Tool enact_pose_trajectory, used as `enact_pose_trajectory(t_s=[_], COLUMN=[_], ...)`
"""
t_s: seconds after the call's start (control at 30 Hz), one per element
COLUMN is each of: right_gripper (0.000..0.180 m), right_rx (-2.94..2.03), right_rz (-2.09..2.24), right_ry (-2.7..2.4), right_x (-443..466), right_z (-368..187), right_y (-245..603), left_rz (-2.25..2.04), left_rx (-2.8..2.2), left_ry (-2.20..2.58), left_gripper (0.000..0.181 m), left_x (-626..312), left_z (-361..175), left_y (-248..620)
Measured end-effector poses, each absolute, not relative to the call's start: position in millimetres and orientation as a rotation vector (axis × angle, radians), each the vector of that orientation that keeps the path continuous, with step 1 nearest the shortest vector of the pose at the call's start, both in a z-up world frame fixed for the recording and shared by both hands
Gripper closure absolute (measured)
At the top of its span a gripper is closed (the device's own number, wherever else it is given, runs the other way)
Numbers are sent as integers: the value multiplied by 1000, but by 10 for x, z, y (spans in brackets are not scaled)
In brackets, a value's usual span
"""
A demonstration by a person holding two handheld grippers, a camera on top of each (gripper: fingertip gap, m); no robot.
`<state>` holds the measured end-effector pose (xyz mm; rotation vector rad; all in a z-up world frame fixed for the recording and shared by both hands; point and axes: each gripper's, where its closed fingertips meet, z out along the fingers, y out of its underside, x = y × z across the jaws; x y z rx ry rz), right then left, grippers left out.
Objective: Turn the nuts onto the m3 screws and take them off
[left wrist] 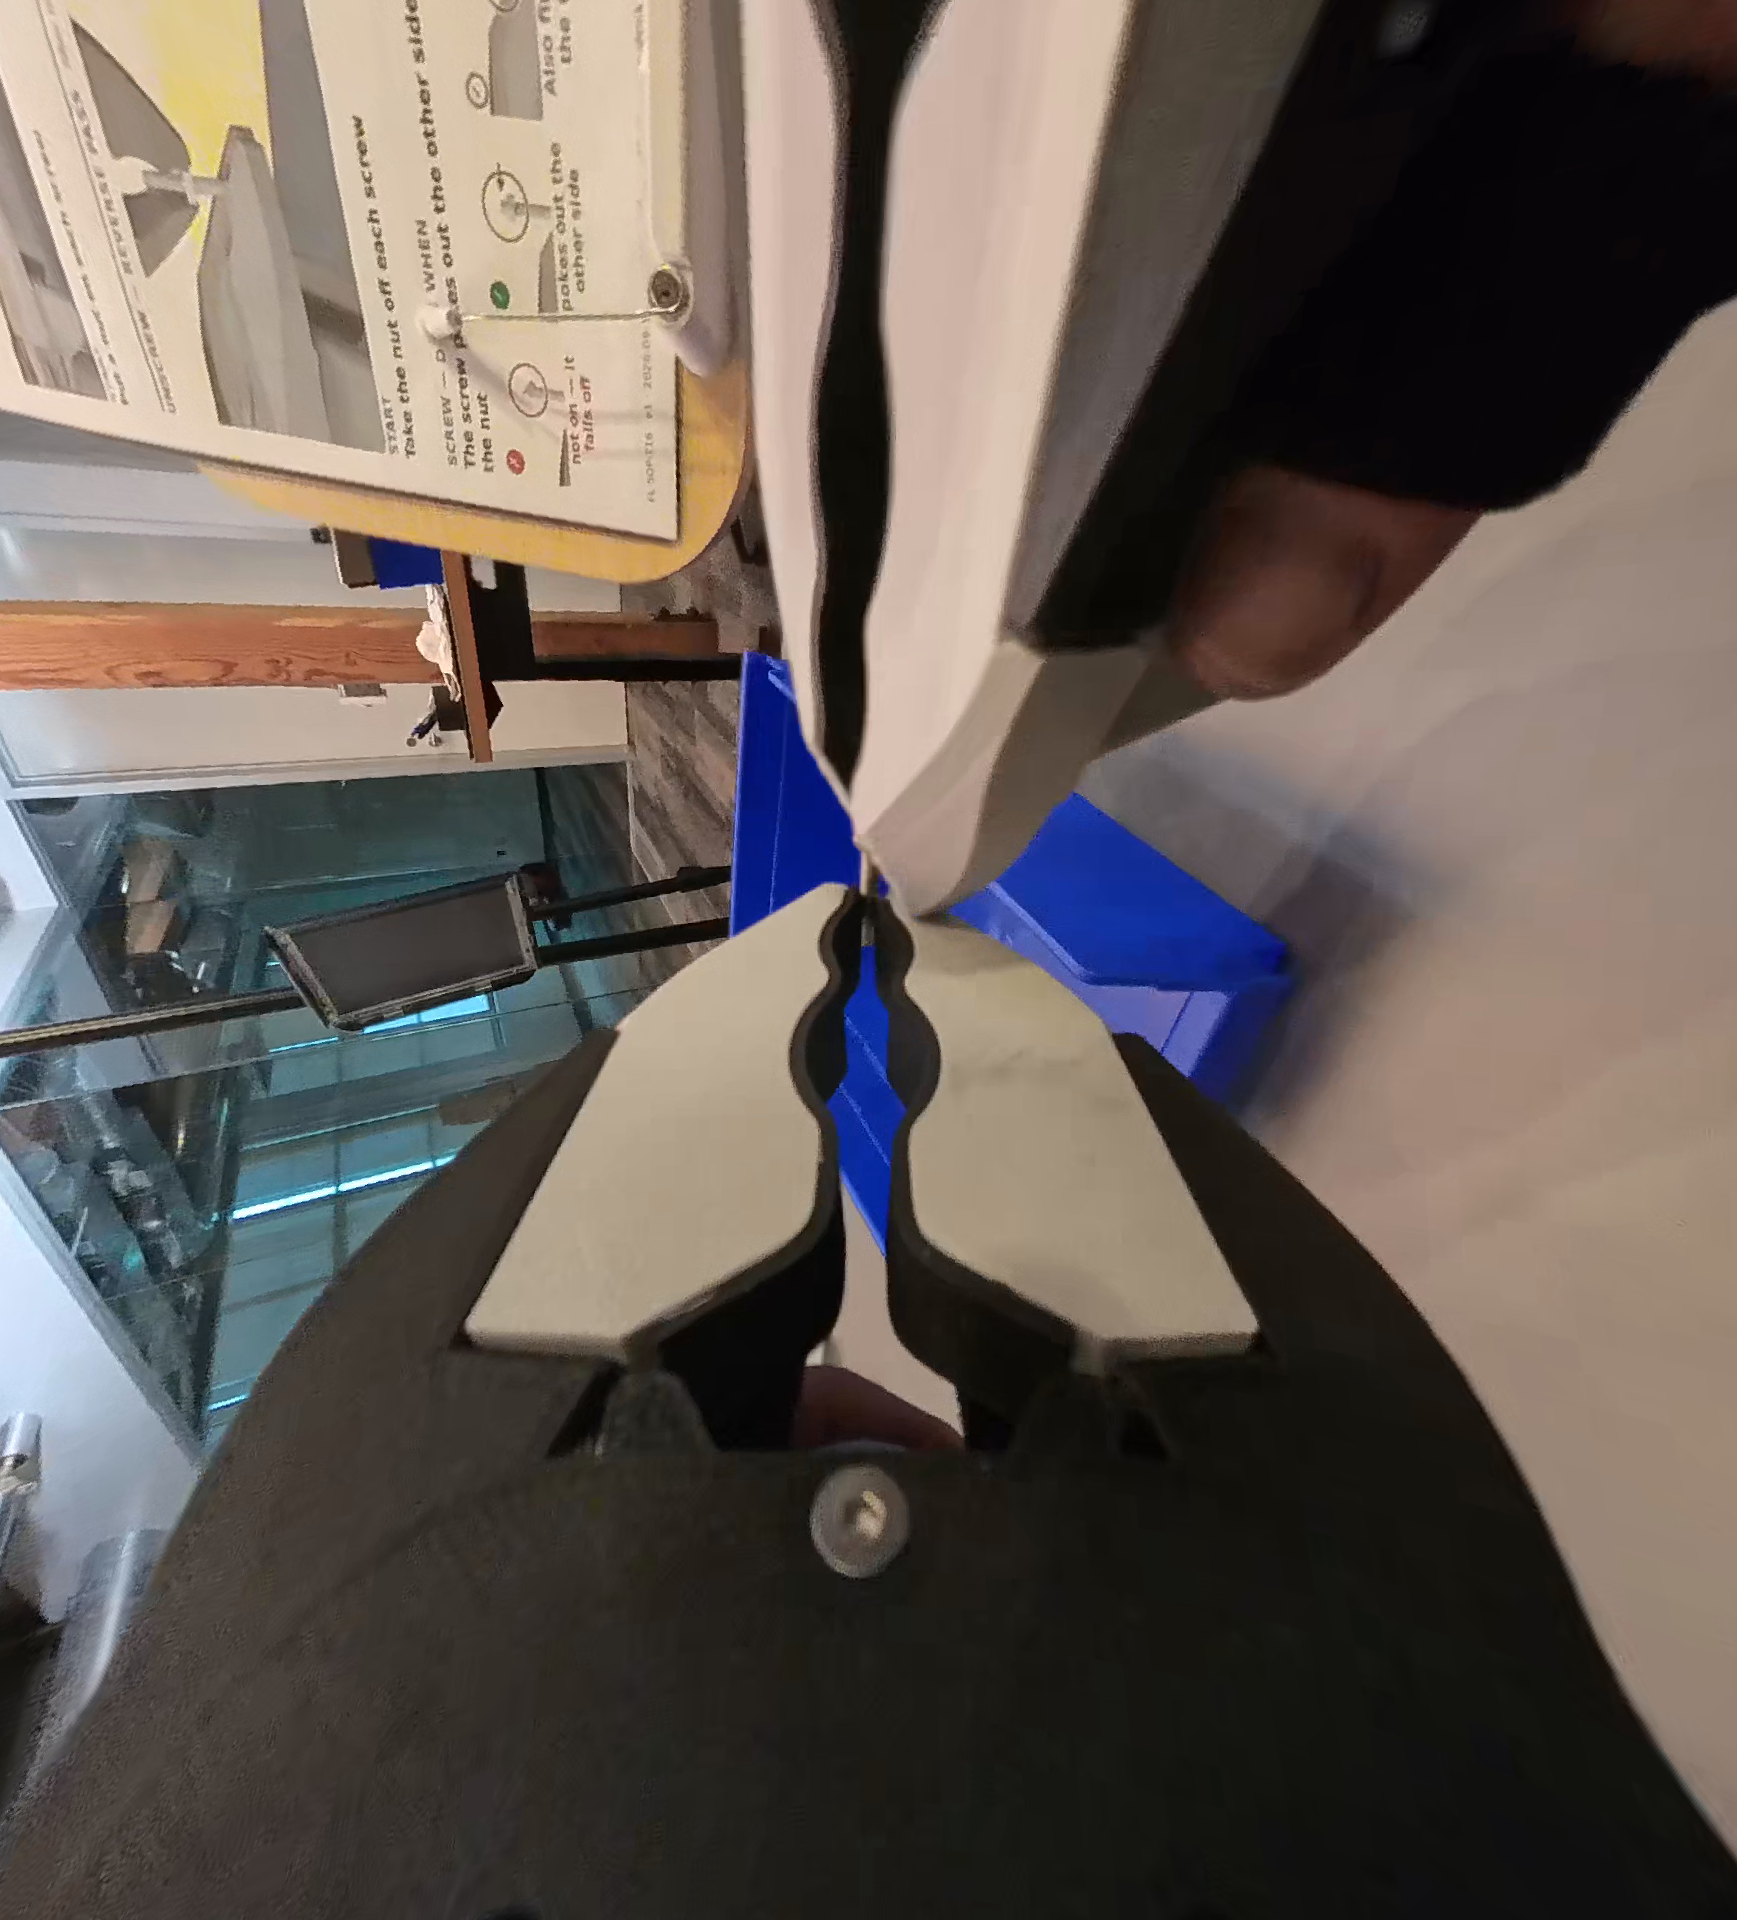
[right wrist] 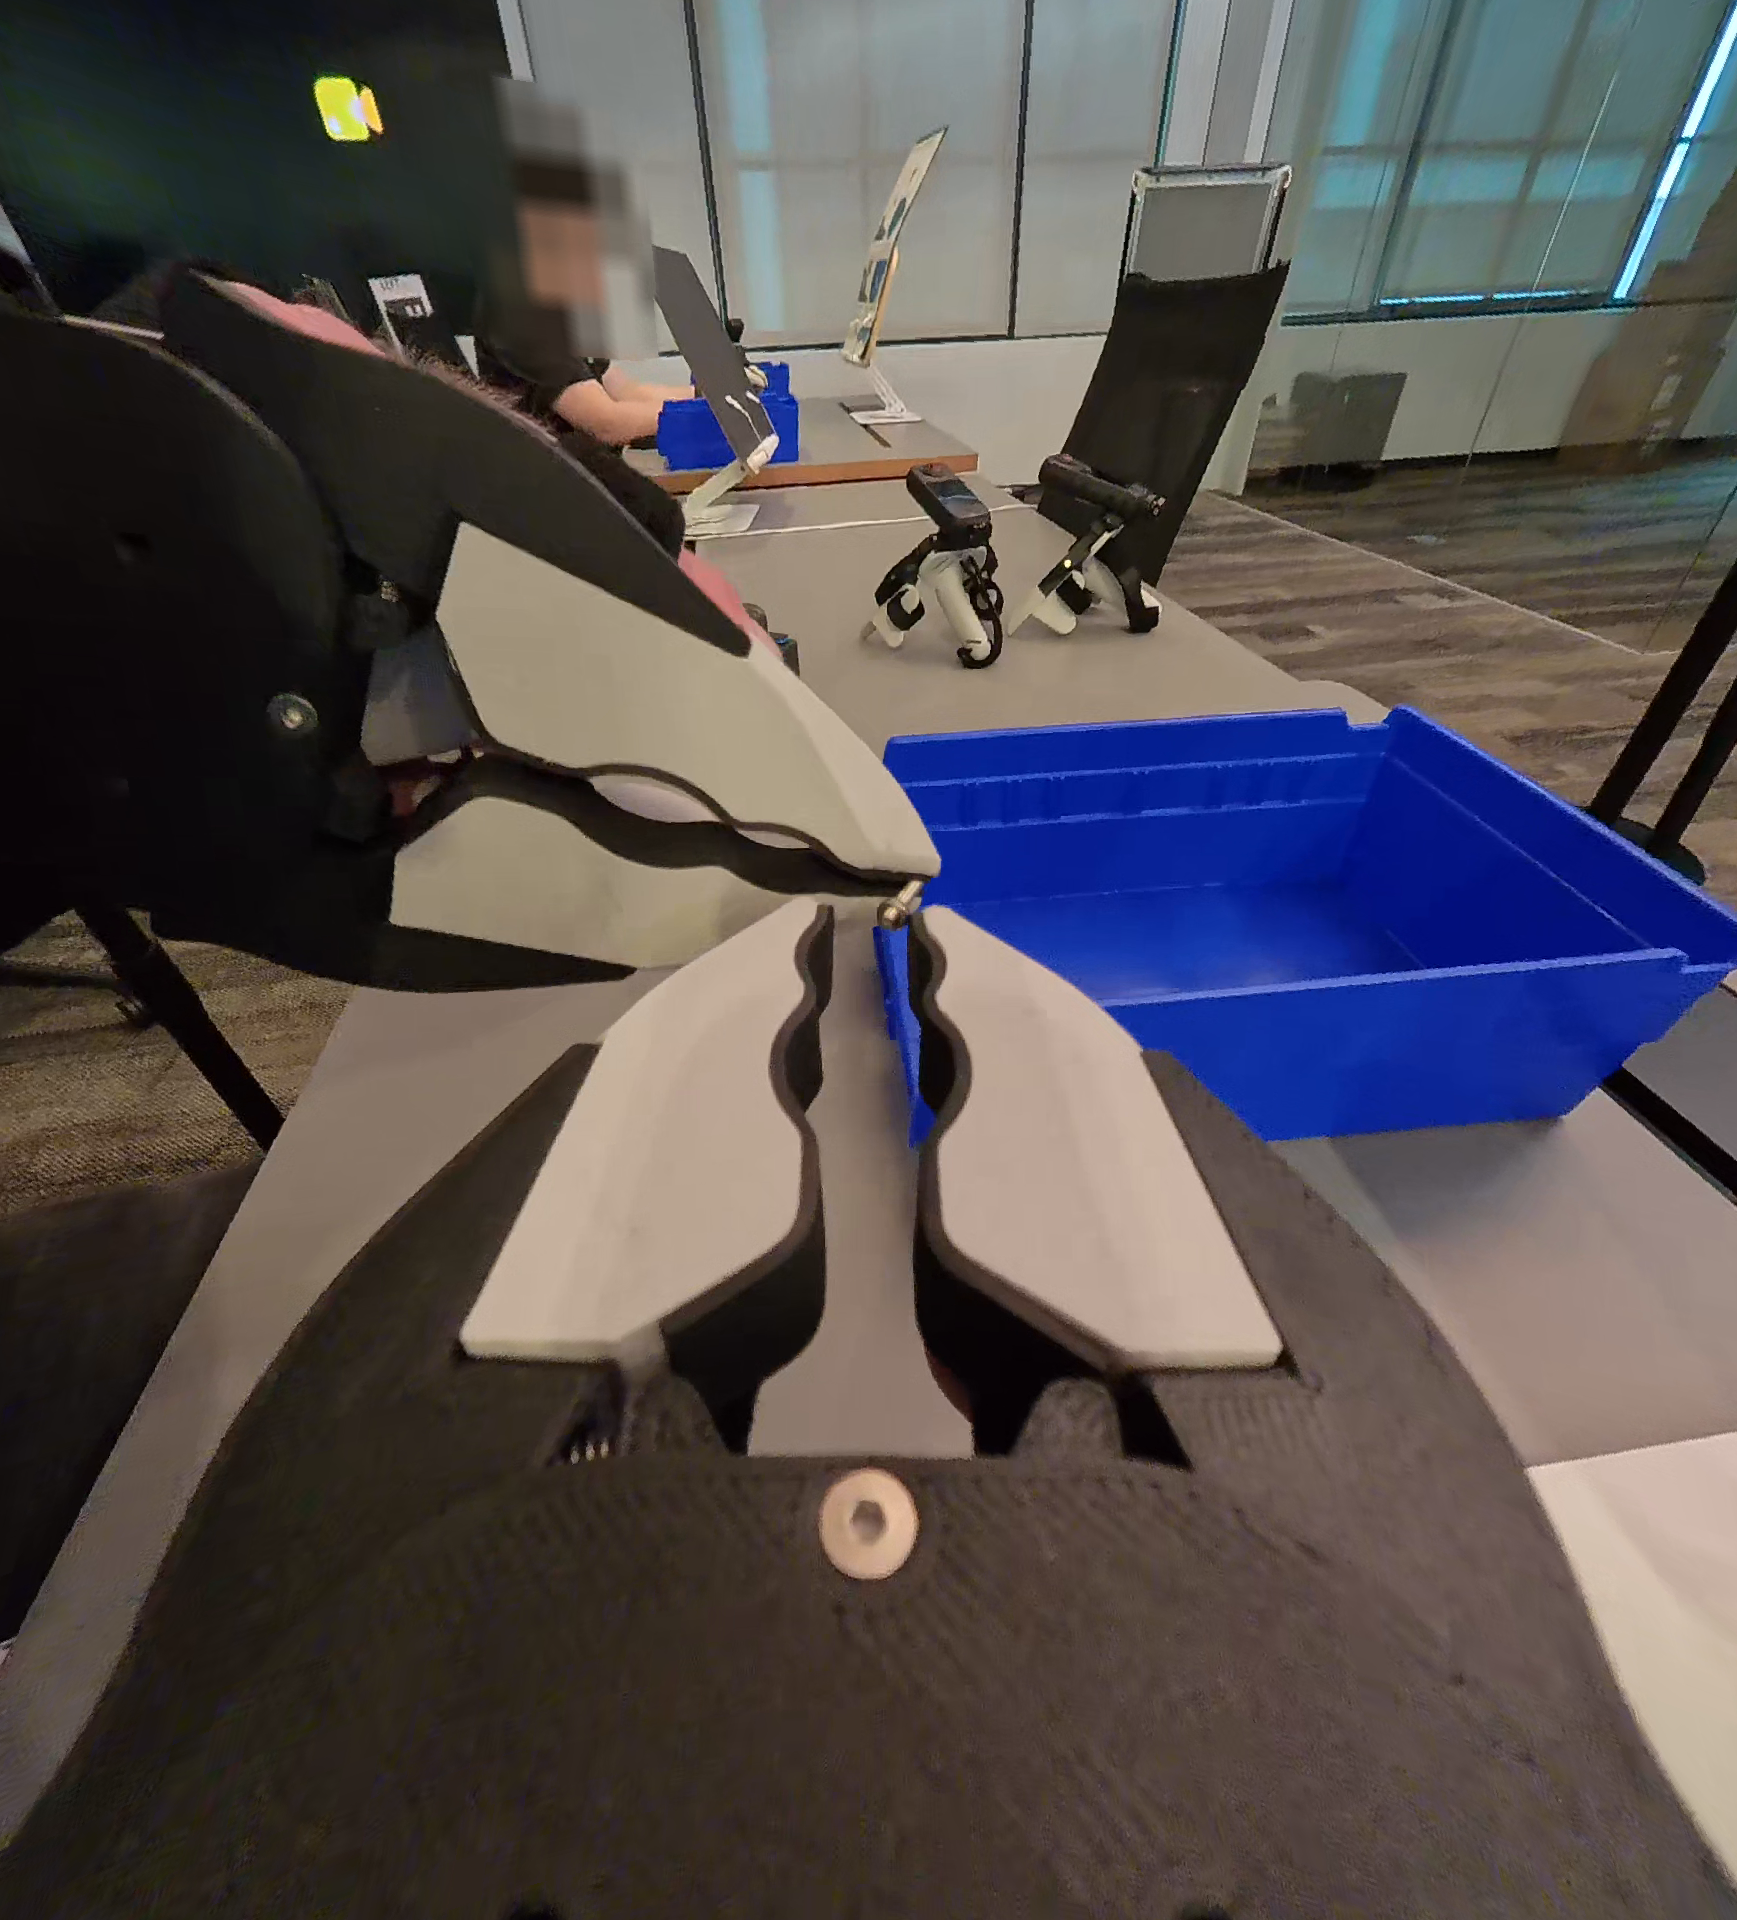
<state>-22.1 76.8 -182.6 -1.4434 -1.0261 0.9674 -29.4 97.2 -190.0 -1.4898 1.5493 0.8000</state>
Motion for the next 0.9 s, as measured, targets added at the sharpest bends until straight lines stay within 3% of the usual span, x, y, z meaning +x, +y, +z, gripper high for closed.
enact_pose_trajectory(t_s=[0.03, 0.1, 0.6, 0.9], right_gripper=[168, 175, 175, 175], right_rx=[-1447, -1461, -1363, -1229], right_rz=[967, 958, 929, 1180], right_ry=[-1020, -1020, -1055, -1082], right_x=[-208, -185, -118, 299], right_z=[-1828, -1843, -1737, -1440], right_y=[784, 811, 771, 666], left_rz=[807, 809, 761, 202], left_rx=[-1485, -1477, -1443, -1522], left_ry=[1557, 1548, 1522, 1335], left_gripper=[180, 179, 178, 156], left_x=[-282, -253, -186, -57], left_z=[-1919, -1923, -1853, -1686], left_y=[977, 982, 931, 746])
